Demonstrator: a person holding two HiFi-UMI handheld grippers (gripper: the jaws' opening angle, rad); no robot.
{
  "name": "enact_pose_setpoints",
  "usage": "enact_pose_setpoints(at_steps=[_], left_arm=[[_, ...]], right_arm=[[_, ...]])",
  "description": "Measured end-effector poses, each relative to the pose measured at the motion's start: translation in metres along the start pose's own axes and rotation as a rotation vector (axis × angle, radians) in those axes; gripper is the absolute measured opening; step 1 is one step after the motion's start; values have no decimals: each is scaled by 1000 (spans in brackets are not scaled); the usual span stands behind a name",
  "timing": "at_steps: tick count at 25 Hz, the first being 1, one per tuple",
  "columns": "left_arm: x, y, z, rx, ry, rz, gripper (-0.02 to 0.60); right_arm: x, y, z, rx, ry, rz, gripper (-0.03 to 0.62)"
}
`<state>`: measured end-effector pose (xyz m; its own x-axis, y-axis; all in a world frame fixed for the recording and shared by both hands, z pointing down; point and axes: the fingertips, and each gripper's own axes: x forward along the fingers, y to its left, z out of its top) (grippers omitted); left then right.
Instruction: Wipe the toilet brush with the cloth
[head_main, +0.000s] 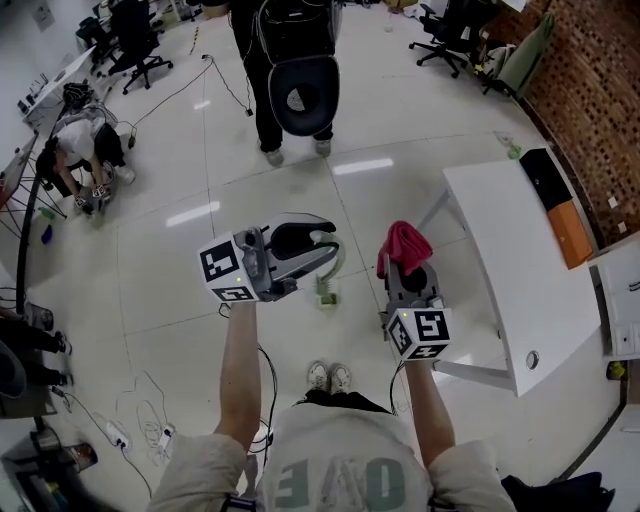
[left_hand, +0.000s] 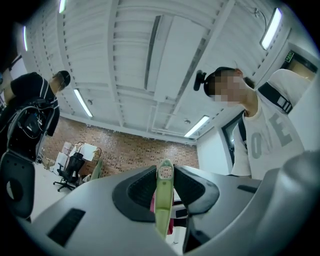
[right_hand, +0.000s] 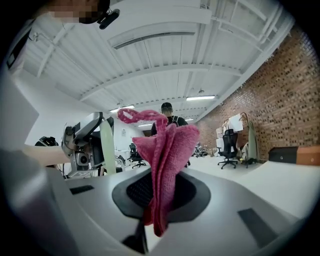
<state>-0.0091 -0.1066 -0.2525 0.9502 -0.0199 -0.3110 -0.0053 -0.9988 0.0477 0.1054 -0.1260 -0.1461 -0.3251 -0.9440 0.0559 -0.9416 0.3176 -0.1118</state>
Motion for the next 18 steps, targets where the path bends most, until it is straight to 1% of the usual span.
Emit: enact_pose_setpoints(at_steps=[3,5,6,8,14,16,18], left_arm=[[-7,11,-20,-5,-13,2,110],[-21,19,-50,11,-25,-10,110],[-30,24,-74,23,-31,-16,110],[-52,33,-141,43,-35,-20,110],[-129,75,-384,73,-60,-3,110],[-153,86,-458,67,-65,-5,110],[-173,92,-520,63,-72,-11,110]], right_arm=[[8,-9,-23,-5,6,16,31],[19,-18,-56,-30,-5,27,31],[26,-24,-82,-41,-11,29,31],[41,-38,-153,-50,-18,31,31],[86,-85,-407,-51,-35,47,31],[95,-95,-481,-41,-42,63,31],[97,-101,-542,-41,-47,85,31]])
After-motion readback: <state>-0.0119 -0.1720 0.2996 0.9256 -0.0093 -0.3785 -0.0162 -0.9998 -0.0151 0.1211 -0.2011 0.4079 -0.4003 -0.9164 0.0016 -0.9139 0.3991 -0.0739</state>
